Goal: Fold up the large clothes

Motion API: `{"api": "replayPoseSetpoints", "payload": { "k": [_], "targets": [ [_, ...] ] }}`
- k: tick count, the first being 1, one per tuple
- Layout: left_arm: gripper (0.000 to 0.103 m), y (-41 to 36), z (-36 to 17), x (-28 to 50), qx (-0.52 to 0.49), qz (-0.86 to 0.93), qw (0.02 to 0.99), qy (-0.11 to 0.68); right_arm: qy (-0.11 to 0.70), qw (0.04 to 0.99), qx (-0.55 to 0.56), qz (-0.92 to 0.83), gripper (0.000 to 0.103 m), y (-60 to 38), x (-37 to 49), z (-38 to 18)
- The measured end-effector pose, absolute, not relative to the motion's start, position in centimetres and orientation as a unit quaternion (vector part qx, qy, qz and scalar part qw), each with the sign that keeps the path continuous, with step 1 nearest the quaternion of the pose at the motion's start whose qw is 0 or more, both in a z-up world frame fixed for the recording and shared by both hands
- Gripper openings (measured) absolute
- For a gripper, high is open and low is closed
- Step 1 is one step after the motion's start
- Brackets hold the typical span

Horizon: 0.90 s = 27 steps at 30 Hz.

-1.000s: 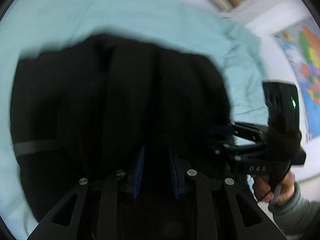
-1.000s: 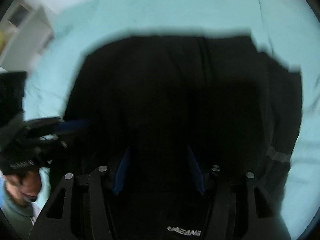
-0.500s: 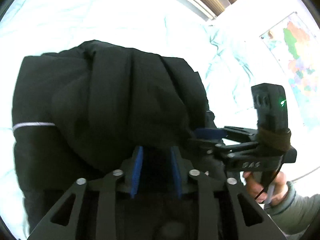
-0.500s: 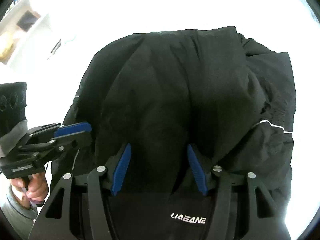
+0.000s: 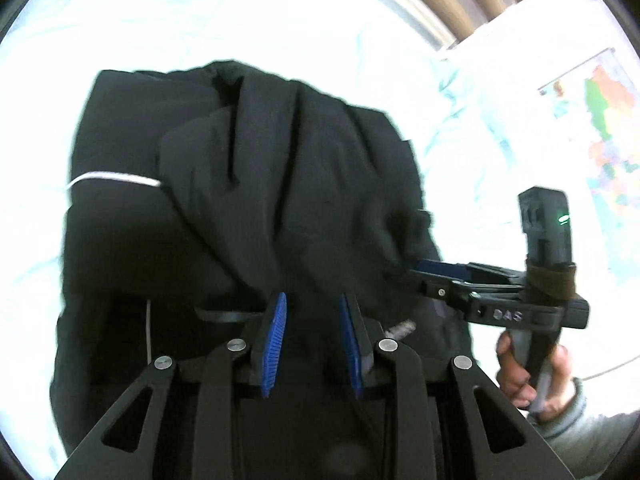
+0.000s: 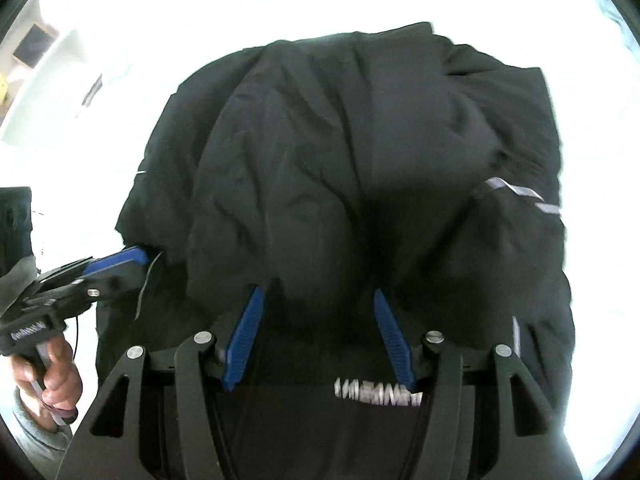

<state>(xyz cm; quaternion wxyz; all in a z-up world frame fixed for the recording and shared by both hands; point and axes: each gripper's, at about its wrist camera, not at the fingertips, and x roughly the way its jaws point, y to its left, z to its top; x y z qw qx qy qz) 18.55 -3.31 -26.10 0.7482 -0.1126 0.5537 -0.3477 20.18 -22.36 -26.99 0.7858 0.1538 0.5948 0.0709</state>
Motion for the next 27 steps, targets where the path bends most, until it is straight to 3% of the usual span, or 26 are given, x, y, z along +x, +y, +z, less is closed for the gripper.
{"api": "replayPoseSetpoints", "payload": {
  "k": [5, 15, 27],
  "targets": [
    [0.037, 1.7, -23.4, 13.7, -0.136, -0.322, 0.768, 0.537, 0.58, 0.796, 0.164, 0.059, 0.066, -22.5, 13.1, -23.5],
    [0.039, 9.4, -22.6, 6.5, -0.156, -0.26, 0.783, 0.543, 0.579, 0.791, 0.198, 0.011, 0.068, -25.7, 2.7, -21.7],
    [0.044, 11.5, -24.0, 2.3, -0.153, -0.214, 0.778, 0.571, 0.588, 0.771, 0.242, -0.037, 0.068, -30.2, -4.4, -22.5]
  ]
}}
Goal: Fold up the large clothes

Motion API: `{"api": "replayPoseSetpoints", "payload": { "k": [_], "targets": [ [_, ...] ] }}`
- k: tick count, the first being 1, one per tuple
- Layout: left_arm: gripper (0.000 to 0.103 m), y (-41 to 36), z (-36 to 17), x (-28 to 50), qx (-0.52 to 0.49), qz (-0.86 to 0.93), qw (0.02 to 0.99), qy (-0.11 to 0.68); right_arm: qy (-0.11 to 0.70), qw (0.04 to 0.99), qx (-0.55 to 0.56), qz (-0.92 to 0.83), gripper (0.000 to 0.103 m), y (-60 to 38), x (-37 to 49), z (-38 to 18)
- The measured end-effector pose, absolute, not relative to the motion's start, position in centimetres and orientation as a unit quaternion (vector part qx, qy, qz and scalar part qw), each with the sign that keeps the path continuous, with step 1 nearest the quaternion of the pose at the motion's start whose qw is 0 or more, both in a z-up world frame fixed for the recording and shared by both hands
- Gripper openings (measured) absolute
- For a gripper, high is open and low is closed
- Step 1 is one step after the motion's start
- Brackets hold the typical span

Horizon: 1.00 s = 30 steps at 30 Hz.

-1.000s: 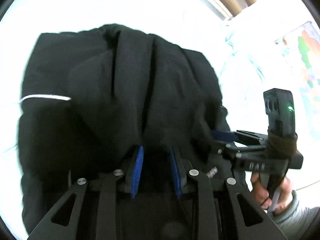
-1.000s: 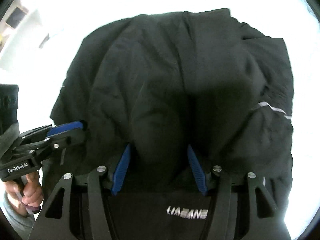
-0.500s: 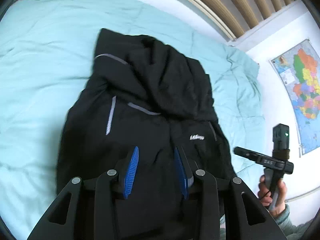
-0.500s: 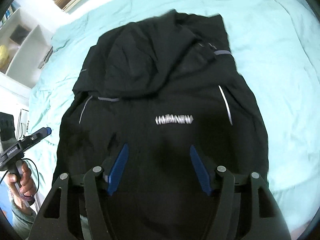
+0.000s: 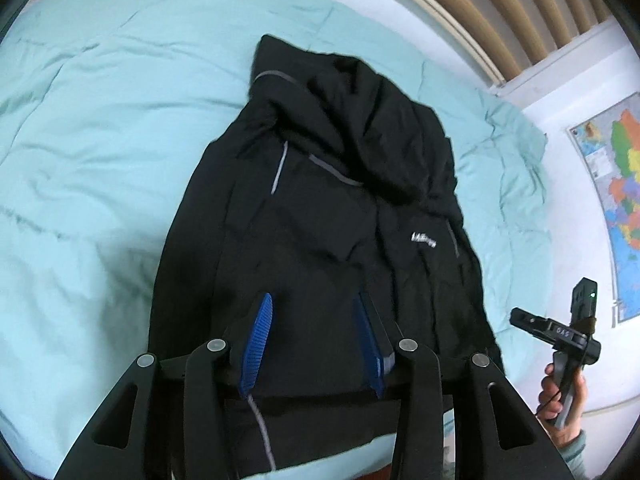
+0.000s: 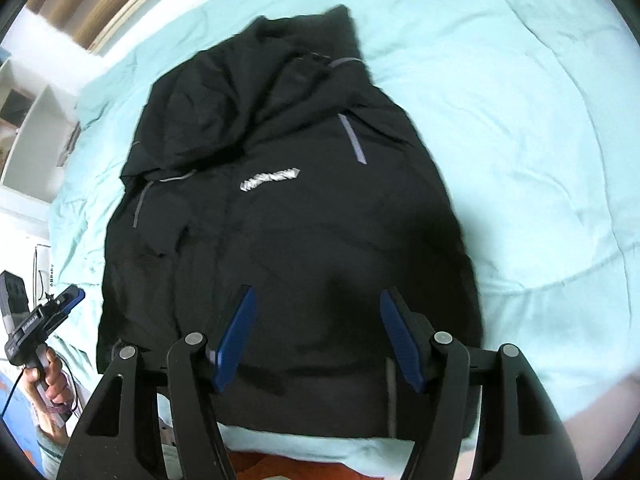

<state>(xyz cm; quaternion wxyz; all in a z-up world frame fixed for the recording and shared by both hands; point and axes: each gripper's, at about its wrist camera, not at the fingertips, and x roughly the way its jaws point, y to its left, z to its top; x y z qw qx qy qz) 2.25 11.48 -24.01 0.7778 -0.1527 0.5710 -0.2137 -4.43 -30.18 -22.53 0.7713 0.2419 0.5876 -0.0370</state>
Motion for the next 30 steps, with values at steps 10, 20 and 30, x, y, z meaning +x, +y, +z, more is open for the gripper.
{"api": "replayPoseSetpoints", "payload": {
  "k": [10, 20, 30],
  "targets": [
    [0.044, 16.0, -27.4, -0.3, -0.18, -0.154, 0.754, 0.613, 0.619, 0.733, 0.269, -0.081, 0.068, -34.7, -8.8, -27.0],
    [0.044, 19.9, -30.3, -0.9, -0.287, -0.12, 0.737, 0.6, 0.615, 0.721, 0.302, -0.102, 0.071, -36.5, -10.1, -29.3],
    [0.076, 21.8, -28.4, -1.5, -0.293, -0.088, 0.767, 0.564, 0.609, 0.707, 0.346, -0.101, 0.074, -37.6, -11.2, -30.5]
  ]
}}
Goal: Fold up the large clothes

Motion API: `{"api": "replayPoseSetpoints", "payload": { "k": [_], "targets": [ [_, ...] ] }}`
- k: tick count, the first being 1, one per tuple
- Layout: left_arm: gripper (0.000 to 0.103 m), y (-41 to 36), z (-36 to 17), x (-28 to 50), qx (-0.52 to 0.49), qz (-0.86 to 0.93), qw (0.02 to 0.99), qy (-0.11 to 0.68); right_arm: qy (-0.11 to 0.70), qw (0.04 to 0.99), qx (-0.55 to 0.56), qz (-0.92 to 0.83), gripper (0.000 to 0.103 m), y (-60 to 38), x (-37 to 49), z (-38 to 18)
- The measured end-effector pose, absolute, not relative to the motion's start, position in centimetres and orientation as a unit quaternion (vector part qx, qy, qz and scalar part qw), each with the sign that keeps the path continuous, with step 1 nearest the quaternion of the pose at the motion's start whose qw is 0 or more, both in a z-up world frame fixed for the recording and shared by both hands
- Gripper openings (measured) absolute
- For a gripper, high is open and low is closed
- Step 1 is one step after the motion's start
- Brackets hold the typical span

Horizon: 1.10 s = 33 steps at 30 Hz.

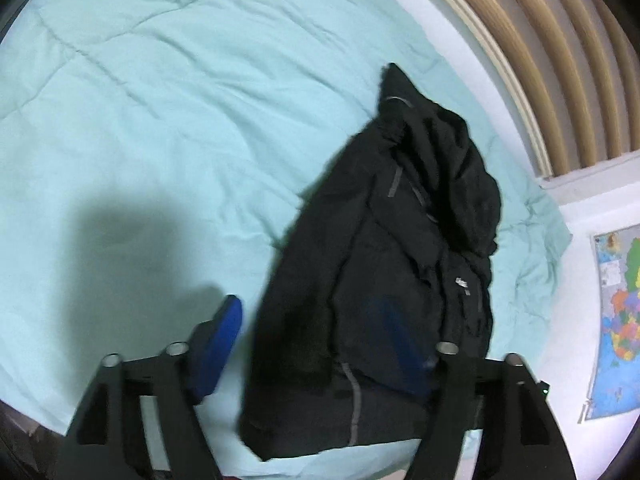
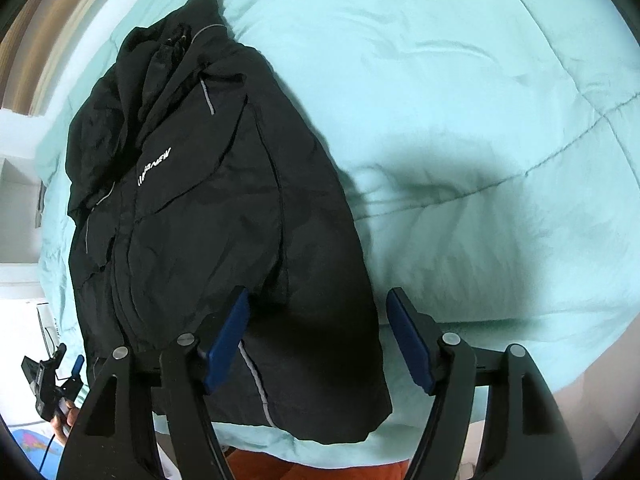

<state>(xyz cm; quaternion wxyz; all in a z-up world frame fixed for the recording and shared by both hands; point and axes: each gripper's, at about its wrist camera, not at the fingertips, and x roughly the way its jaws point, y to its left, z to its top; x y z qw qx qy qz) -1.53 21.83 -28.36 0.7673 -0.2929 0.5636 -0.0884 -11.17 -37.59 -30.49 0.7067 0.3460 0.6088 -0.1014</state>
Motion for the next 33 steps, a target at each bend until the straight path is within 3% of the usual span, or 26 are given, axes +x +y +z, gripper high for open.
{"api": "replayPoseSetpoints", "payload": {
  "k": [4, 7, 8, 9, 12, 15, 18, 22, 24, 27, 31, 32, 33],
  "targets": [
    [0.076, 20.8, -31.7, -1.4, -0.273, -0.116, 0.714, 0.634, 0.61, 0.705, 0.348, -0.096, 0.078, -37.5, -11.1, -30.6],
    [0.075, 19.0, -32.5, -2.1, -0.23, -0.133, 0.72, 0.641, 0.611, 0.705, 0.347, -0.093, 0.081, -37.7, -10.9, -30.8],
    [0.065, 18.6, -32.3, -2.3, -0.224, -0.139, 0.726, 0.635, 0.611, 0.705, 0.347, -0.092, 0.081, -37.7, -10.8, -30.9],
    [0.049, 18.2, -31.8, -2.4, -0.218, -0.149, 0.731, 0.629, 0.612, 0.705, 0.347, -0.09, 0.081, -37.7, -10.8, -31.0],
    [0.032, 17.3, -30.3, -2.3, -0.204, -0.175, 0.741, 0.616, 0.618, 0.701, 0.345, -0.086, 0.082, -37.6, -10.8, -32.0],
    [0.031, 16.9, -28.8, -2.0, -0.211, -0.199, 0.741, 0.605, 0.63, 0.695, 0.339, -0.068, 0.082, -36.8, -10.7, -32.6],
    [0.031, 17.1, -28.7, -1.9, -0.238, -0.216, 0.727, 0.607, 0.631, 0.702, 0.33, -0.015, 0.064, -35.2, -11.0, -31.6],
    [0.033, 16.9, -30.3, -2.3, -0.257, -0.208, 0.709, 0.623, 0.637, 0.711, 0.297, 0.017, 0.064, -33.9, -11.3, -30.7],
    [0.042, 17.1, -31.2, -2.4, -0.279, -0.202, 0.698, 0.628, 0.638, 0.707, 0.303, 0.019, 0.064, -34.0, -11.2, -30.9],
    [0.046, 17.1, -32.0, -2.3, -0.3, -0.201, 0.685, 0.633, 0.644, 0.686, 0.337, 0.012, 0.067, -34.4, -10.8, -32.5],
    [0.046, 16.2, -31.8, -1.9, -0.275, -0.193, 0.69, 0.641, 0.657, 0.68, 0.326, 0.018, 0.067, -33.8, -10.4, -32.8],
    [0.044, 16.2, -31.5, -1.8, -0.274, -0.193, 0.695, 0.636, 0.658, 0.68, 0.324, 0.019, 0.067, -33.8, -10.5, -32.6],
    [0.033, 16.2, -31.0, -1.8, -0.276, -0.198, 0.699, 0.629, 0.658, 0.681, 0.321, 0.019, 0.063, -33.9, -10.6, -32.3]
  ]
}}
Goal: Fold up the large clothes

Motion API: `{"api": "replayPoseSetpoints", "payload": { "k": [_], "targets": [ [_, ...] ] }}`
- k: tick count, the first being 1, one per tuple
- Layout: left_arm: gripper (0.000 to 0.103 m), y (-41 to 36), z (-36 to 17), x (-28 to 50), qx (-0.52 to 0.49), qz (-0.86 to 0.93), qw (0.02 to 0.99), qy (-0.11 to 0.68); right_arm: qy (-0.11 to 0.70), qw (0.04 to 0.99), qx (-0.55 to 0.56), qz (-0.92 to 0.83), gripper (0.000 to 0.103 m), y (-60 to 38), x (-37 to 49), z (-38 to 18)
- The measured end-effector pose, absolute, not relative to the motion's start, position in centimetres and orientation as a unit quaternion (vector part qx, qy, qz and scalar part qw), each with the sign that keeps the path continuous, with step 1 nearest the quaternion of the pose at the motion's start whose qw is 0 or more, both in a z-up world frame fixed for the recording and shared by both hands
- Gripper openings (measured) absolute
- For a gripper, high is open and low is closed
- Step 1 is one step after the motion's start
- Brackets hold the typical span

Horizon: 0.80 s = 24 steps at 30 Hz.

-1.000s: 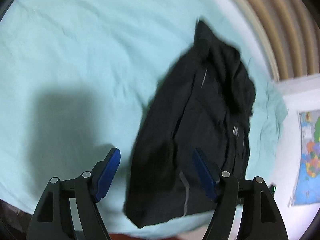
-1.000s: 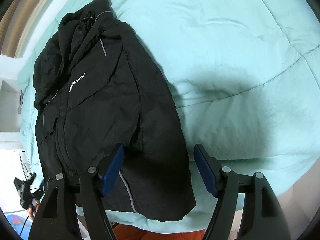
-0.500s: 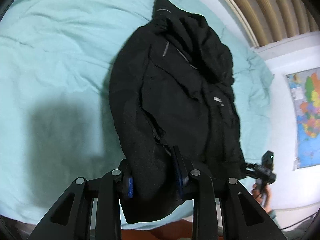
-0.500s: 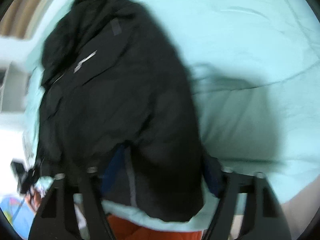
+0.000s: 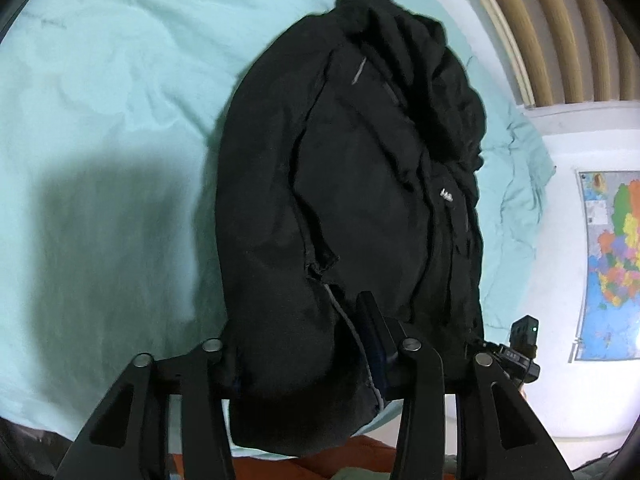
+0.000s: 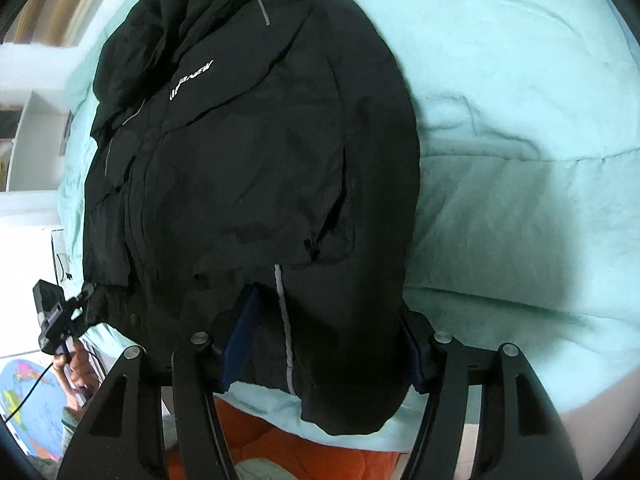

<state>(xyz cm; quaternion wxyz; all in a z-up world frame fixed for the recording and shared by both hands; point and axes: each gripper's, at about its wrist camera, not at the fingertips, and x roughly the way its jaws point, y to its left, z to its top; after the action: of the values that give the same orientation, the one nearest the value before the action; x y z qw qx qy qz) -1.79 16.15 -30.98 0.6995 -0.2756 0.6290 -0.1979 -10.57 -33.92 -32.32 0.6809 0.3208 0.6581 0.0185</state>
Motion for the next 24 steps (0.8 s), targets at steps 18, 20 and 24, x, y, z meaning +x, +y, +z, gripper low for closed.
{"api": "replayPoseSetpoints", "payload": {
  "k": [18, 20, 24],
  "targets": [
    [0.016, 14.5, -18.4, 7.4, -0.271, -0.267, 0.793, 0.476, 0.531, 0.787, 0.314, 0.018, 0.015, -39.3, -2.4, -18.6],
    [0.016, 14.3, -17.5, 9.3, -0.272, -0.266, 0.799, 0.465, 0.52, 0.794, 0.314, 0.017, 0.015, -39.8, -0.3, -17.5],
    [0.016, 13.1, -15.8, 14.4, -0.276, -0.261, 0.812, 0.443, 0.499, 0.812, 0.302, 0.015, 0.015, -41.2, 4.2, -15.2]
  ]
}}
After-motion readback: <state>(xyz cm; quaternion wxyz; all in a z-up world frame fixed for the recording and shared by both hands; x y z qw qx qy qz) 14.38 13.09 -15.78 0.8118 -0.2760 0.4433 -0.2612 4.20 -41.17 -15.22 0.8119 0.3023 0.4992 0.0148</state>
